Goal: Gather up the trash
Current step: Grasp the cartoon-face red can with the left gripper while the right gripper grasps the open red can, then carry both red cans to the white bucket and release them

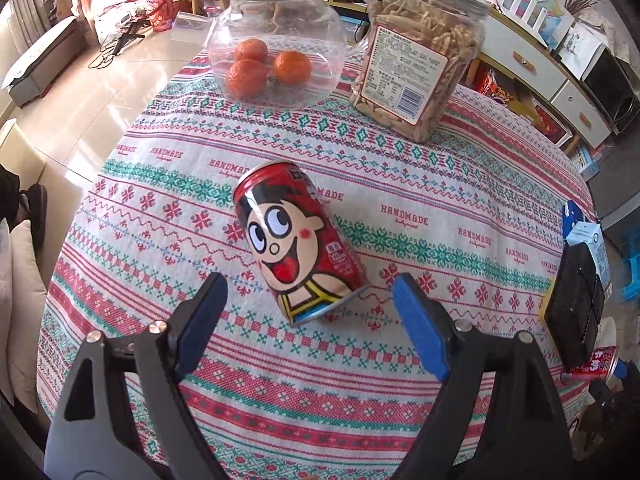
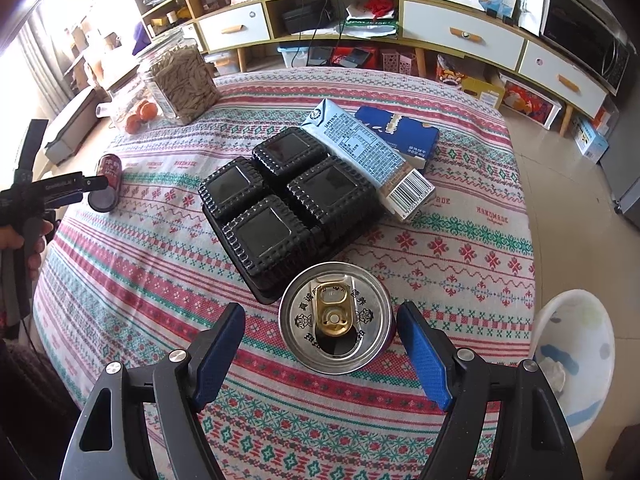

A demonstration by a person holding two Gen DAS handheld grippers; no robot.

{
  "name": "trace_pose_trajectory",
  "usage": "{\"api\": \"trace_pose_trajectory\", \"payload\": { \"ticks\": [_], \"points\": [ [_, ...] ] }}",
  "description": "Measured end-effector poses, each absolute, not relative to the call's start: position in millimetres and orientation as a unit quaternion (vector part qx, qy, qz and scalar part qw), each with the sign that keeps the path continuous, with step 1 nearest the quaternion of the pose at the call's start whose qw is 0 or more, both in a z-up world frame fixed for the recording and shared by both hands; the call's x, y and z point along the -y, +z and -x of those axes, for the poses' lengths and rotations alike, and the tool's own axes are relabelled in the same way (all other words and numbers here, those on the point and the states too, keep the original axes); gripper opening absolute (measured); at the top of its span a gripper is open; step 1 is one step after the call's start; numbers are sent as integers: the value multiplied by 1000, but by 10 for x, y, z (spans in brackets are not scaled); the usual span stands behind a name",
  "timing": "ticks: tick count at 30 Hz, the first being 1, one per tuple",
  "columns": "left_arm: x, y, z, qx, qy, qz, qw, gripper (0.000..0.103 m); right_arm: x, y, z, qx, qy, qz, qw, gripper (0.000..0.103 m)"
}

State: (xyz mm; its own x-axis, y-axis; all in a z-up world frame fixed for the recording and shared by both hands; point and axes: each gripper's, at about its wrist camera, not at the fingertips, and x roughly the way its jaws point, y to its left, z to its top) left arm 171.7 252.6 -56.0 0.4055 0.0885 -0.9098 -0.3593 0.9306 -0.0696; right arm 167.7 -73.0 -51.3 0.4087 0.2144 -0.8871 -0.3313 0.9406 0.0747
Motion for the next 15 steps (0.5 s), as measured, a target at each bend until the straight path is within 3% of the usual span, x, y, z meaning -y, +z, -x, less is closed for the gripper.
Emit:
{"api": "trace_pose_trajectory", "payload": {
  "ticks": [4,6,8,15],
  "points": [
    [-2626,-614,-1780,-522,159,138,827,83,759,-518,-1711,-517,159,51,840,72],
    [-2657,-623,-1800,-520,159,147,826,76,784,-519,-1728,-516,158,47,840,62],
    [-2641,-628,-1817,-521,147,155,827,61,819,-513,-1736,-516,162,39,840,62],
    [-2384,-556,-1799,-517,126,124,837,58,928,-450,-1643,-509,162,32,845,62]
  ]
}}
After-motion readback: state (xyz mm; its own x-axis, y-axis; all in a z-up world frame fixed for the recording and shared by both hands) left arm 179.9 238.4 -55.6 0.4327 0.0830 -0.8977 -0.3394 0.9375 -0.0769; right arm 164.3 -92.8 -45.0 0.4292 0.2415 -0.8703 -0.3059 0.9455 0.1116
